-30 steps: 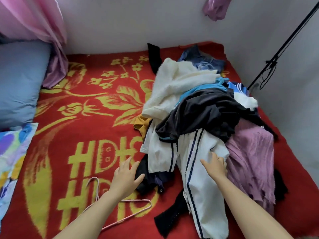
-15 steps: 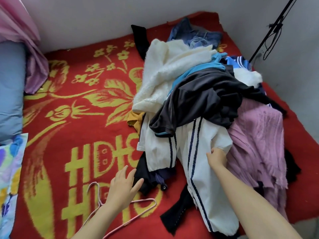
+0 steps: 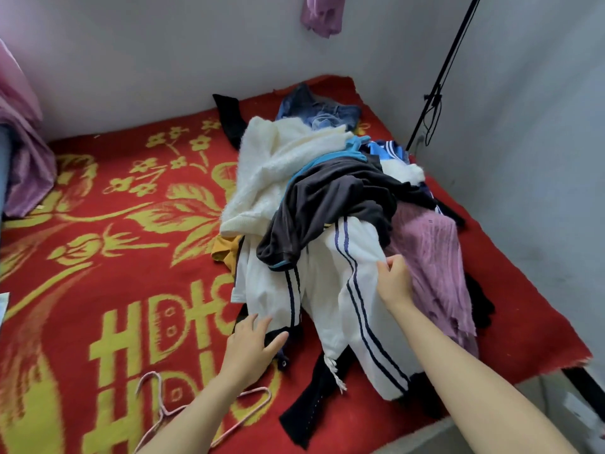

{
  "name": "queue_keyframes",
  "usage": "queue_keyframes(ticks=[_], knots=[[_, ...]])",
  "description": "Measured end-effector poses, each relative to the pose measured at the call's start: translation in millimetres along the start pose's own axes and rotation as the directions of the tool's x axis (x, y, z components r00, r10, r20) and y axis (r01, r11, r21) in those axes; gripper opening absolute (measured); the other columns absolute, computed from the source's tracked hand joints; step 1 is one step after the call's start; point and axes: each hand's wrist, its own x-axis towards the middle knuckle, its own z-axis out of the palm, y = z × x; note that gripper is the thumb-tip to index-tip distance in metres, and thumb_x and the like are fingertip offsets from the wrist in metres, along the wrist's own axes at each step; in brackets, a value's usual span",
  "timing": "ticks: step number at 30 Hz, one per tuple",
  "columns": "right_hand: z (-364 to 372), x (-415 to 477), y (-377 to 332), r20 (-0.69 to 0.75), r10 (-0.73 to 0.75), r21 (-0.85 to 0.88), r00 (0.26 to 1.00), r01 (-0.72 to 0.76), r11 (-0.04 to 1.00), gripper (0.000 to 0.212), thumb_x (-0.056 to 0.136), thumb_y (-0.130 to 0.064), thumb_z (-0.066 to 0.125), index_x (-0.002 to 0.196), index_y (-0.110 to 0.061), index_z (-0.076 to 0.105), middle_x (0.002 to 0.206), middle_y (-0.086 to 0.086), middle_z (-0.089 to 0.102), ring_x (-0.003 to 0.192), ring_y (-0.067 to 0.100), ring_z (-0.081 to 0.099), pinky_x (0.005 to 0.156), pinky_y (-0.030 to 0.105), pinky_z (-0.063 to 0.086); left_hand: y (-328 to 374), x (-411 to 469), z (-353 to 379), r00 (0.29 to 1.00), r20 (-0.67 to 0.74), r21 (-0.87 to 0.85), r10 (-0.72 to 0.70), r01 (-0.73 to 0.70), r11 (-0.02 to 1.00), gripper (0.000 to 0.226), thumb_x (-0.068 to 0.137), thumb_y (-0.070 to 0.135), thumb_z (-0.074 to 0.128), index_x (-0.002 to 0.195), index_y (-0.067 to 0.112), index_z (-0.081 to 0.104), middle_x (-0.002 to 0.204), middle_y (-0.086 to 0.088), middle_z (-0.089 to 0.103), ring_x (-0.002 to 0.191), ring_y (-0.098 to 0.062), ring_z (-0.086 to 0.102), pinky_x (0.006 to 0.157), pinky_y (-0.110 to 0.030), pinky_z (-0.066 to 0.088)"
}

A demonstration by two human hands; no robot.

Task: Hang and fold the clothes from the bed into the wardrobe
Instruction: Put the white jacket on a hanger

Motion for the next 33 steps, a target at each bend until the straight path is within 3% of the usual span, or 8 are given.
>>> queue_keyframes(ticks=[7, 11, 14, 16, 19, 24, 28, 33], knots=[[-45.9, -22.0, -97.1, -0.066, -0.214, 0.033, 0.975, 0.217, 0.976, 0.025, 0.089, -0.004, 0.05, 0.067, -0.014, 0.043, 0.065, -0.005, 0.045, 0.072, 0.019, 0.044, 0.064, 0.026, 0.031, 16.3, -24.9, -25.8, 0.993, -0.05, -0.124, 0.105, -0.11, 0.986, 0.106, 0.066, 0.089, 0.006, 0.145, 0.024, 0.032, 0.154, -0.003, 0.021, 0.143, -0.018, 0.015, 0.112, -0.037, 0.021], [-66.0, -66.0, -168.6, -0.115, -0.39, 0.081, 0.914, 0.399, 0.913, 0.032, 0.088, -0.002, 0.052, 0.061, -0.016, 0.04, 0.061, -0.005, 0.042, 0.056, 0.008, 0.037, 0.05, 0.014, 0.032, 2.6, -38.4, -58.0, 0.978, -0.152, -0.214, 0.142, -0.173, 0.961, 0.07, 0.091, 0.066, 0.027, 0.141, 0.019, 0.039, 0.149, -0.004, 0.032, 0.139, -0.019, 0.024, 0.109, -0.036, 0.024], [-78.3, -112.3, -218.1, -0.121, -0.521, 0.085, 0.845, 0.531, 0.843, 0.032, 0.089, -0.006, 0.053, 0.062, -0.018, 0.041, 0.059, -0.005, 0.042, 0.05, 0.005, 0.039, 0.048, 0.015, 0.03, -17.1, -53.2, -87.2, 0.944, -0.293, -0.343, 0.153, -0.254, 0.904, 0.08, 0.087, 0.073, 0.021, 0.107, 0.005, 0.06, 0.114, -0.012, 0.058, 0.111, -0.028, 0.05, 0.09, -0.043, 0.039], [-84.4, -144.9, -244.5, -0.081, -0.592, 0.064, 0.802, 0.597, 0.8, 0.028, 0.09, -0.007, 0.053, 0.065, -0.017, 0.045, 0.059, -0.004, 0.043, 0.045, 0.002, 0.04, 0.044, 0.013, 0.03, -32.0, -64.2, -103.2, 0.917, -0.372, -0.415, 0.146, -0.304, 0.858, 0.08, 0.077, 0.077, 0.017, 0.076, 0.005, 0.053, 0.078, -0.01, 0.054, 0.078, -0.024, 0.05, 0.069, -0.038, 0.036], [-78.9, -194.6, -268.8, 0.036, -0.635, 0.009, 0.771, 0.636, 0.772, 0.013, 0.091, -0.009, 0.054, 0.078, -0.007, 0.052, 0.062, 0.0, 0.044, 0.051, 0.008, 0.039, 0.042, 0.011, 0.03, -64.0, -86.1, -124.6, 0.906, -0.396, -0.561, 0.146, -0.365, 0.743, 0.08, 0.074, 0.087, 0.017, 0.076, 0.013, 0.048, 0.075, -0.01, 0.048, 0.074, -0.017, 0.045, 0.068, -0.04, 0.037], [-26.2, -260.0, -238.4, 0.259, -0.582, -0.205, 0.771, 0.633, 0.747, 0.012, 0.09, -0.009, 0.057, 0.079, -0.005, 0.052, 0.072, 0.005, 0.05, 0.064, 0.015, 0.043, 0.059, 0.024, 0.034, -110.2, -136.1, -136.8, 0.97, -0.24, -0.786, 0.033, -0.214, 0.58, 0.058, 0.099, 0.05, 0.026, 0.133, 0.01, 0.049, 0.137, -0.012, 0.048, 0.127, -0.027, 0.044, 0.103, -0.041, 0.035], [17.7, -303.2, -179.5, 0.335, -0.498, -0.188, 0.8, 0.574, 0.797, 0.024, 0.088, -0.009, 0.06, 0.069, -0.013, 0.045, 0.07, 0.002, 0.049, 0.068, 0.015, 0.044, 0.064, 0.028, 0.033, -132.1, -150.4, -120.3, 1.0, 0.003, -0.796, 0.002, 0.001, 0.606, 0.067, 0.095, 0.057, 0.026, 0.141, 0.01, 0.038, 0.145, -0.015, 0.04, 0.124, -0.032, 0.045, 0.088, -0.039, 0.037], [52.8, -351.8, -128.0, 0.473, -0.462, -0.154, 0.75, 0.587, 0.795, 0.007, 0.088, -0.01, 0.06, 0.083, -0.005, 0.059, 0.077, -0.002, 0.052, 0.075, 0.011, 0.046, 0.07, 0.019, 0.033, -131.3, -167.5, -100.2, 0.953, 0.292, -0.78, 0.078, 0.19, 0.597, 0.074, 0.089, 0.065, 0.039, 0.144, 0.016, 0.031, 0.144, -0.018, 0.037, 0.127, -0.035, 0.043, 0.099, -0.045, 0.037]])
